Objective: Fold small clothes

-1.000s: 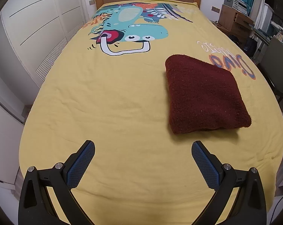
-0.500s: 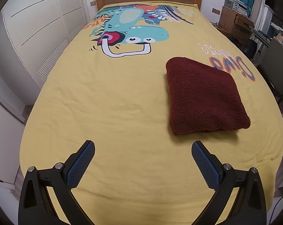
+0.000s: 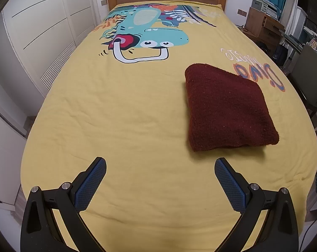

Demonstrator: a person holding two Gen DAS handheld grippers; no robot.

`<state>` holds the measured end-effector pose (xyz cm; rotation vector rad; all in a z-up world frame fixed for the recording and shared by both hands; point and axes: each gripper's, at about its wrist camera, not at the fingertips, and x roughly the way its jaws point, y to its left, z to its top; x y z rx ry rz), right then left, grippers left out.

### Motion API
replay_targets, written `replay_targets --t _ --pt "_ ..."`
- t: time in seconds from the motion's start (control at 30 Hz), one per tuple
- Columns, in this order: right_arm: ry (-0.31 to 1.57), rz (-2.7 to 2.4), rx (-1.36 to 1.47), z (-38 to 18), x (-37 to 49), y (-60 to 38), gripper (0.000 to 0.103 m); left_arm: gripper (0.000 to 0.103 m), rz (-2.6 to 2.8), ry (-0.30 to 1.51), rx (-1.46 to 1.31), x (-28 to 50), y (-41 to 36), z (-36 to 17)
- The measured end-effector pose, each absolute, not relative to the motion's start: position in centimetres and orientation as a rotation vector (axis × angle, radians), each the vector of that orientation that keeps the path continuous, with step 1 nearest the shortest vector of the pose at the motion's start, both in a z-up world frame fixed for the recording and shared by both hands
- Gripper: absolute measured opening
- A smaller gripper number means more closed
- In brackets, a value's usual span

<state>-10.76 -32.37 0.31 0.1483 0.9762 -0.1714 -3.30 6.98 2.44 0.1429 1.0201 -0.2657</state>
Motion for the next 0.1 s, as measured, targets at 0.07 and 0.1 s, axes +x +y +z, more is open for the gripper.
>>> replay_targets --t 0.07,0.1 --pt "0.977 -0.172 0.149 0.22 -10.77 -32.48 0.102 0.102 -0.264 1.023 0.146 -3.32 6.92 2.37" --pt "0.979 -0.172 0.150 0.15 -10.79 -32.55 0.102 0.102 -0.265 1.024 0.145 -3.31 6.89 2.36"
